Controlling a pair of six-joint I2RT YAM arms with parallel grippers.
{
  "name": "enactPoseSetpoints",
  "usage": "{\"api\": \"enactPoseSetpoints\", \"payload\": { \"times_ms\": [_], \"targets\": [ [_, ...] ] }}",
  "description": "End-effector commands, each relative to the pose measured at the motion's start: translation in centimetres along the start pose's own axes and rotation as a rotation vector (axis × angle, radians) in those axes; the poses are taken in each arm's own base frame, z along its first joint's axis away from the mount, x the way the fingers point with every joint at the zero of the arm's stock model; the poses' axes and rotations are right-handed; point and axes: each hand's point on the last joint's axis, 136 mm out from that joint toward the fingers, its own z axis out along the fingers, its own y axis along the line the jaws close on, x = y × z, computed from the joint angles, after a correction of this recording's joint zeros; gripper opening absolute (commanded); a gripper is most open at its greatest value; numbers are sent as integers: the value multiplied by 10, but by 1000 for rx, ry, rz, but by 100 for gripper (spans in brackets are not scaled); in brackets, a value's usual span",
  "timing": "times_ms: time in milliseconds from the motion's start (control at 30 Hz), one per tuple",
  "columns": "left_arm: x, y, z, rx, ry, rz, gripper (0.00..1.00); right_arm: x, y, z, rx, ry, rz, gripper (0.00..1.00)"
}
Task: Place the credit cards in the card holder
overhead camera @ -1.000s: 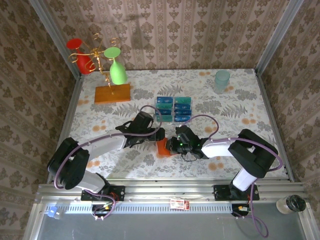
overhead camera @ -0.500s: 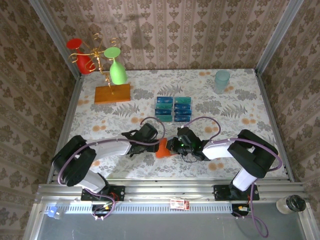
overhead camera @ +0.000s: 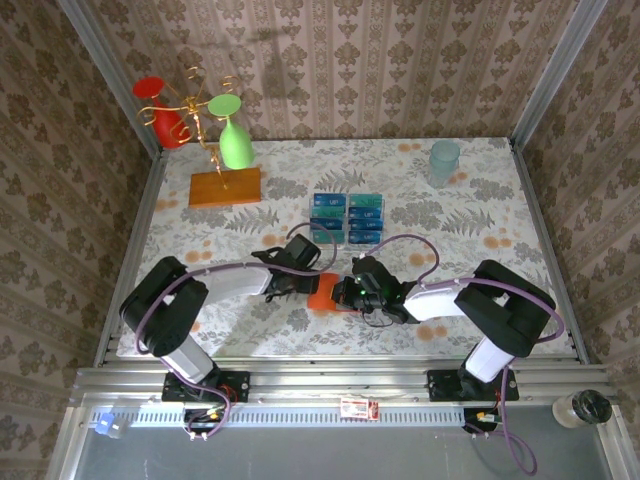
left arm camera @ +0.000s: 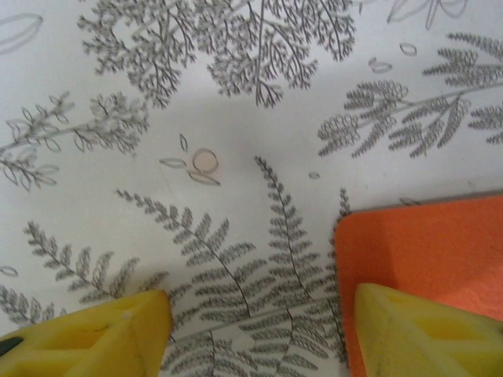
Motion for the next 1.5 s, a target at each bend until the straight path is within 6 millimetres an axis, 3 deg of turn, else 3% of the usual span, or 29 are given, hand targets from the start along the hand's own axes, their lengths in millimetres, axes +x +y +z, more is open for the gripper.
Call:
{"api": "enactPoseSetpoints", "payload": {
  "times_ms": [0,133,400,533,733,967,1167,1467],
  "targets": [
    [-13,9,-1,2,-16,-5,65,-4,-3,5,28,-28,10,0],
    [-24,0,-20,100,-48,-79,66,-3,-3,7,28,-27,15,0],
    [-47,-50,-65,409,-152,-261,68,0,-7,10,37,-18,19,0],
    [-53,-65,-72,498,-176,-339,69,1,-9,10,36,-18,25,0],
    [-47,-80,-61,598,-185,-451,69,2,-11,11,33,-17,31,0],
    [-29,-88,-34,654,-164,-535,69,3,-9,11,25,-12,27,0],
    [-11,-76,-16,586,-161,-533,68,3,-11,4,27,-16,11,0],
    [1,-64,-6,492,-146,-476,68,-12,-29,-28,97,-53,-40,0]
  ]
}}
